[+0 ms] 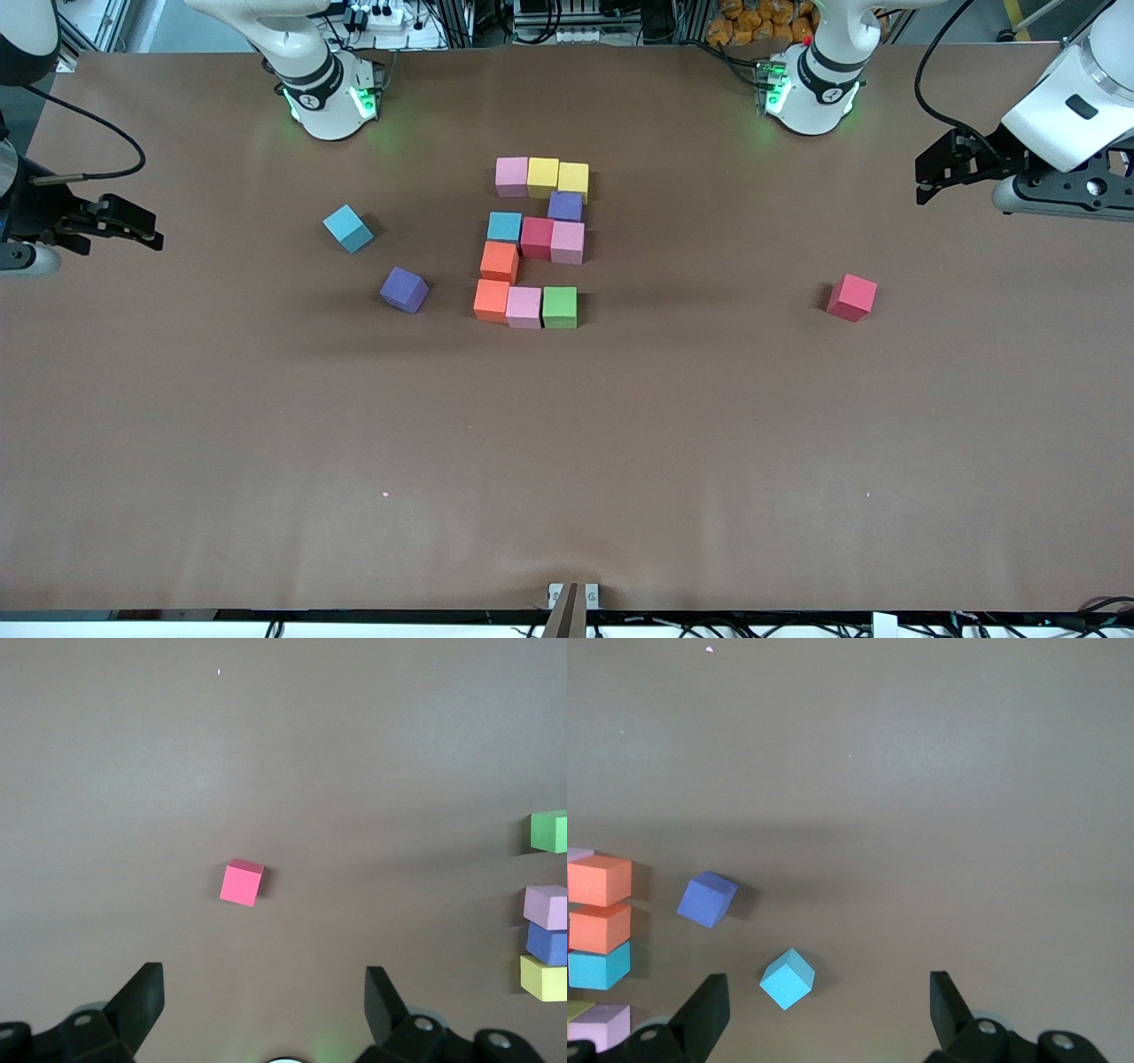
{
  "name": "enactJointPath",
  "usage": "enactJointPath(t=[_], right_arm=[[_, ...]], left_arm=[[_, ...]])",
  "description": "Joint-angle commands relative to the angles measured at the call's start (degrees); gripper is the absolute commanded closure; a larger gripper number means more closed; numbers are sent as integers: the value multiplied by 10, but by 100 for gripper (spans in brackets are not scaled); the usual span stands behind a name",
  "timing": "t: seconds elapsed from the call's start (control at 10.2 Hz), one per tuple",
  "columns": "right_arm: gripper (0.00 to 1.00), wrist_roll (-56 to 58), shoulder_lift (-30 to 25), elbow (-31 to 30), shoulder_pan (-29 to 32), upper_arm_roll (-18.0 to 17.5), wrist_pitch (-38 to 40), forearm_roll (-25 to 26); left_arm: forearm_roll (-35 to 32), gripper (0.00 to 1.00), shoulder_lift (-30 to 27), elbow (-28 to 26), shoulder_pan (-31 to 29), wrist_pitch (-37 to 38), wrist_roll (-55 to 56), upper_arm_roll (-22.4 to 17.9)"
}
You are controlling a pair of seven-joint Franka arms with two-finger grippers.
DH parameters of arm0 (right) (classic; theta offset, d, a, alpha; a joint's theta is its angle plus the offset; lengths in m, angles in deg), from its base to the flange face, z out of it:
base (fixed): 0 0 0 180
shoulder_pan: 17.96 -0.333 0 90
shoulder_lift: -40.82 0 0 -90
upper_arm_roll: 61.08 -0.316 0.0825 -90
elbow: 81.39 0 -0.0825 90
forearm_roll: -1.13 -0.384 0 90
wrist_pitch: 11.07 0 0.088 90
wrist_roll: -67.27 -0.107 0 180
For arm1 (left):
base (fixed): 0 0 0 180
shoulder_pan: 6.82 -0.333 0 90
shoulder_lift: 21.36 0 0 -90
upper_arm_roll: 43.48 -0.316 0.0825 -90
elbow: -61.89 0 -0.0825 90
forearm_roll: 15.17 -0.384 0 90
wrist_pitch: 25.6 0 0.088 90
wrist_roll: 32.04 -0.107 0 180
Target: Form number 2 with 11 blocks
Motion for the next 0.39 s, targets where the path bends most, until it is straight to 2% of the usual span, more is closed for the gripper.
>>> enactJointPath(t=[0.0,0.3], right_arm=[[0,-15,-8,2,3,-2,-10,-23],[0,-14,-7,1,3,-2,-14,-17]], left_arm=[[13,0,5,11,-3,2,-6,1],[13,0,6,11,-3,2,-6,1]])
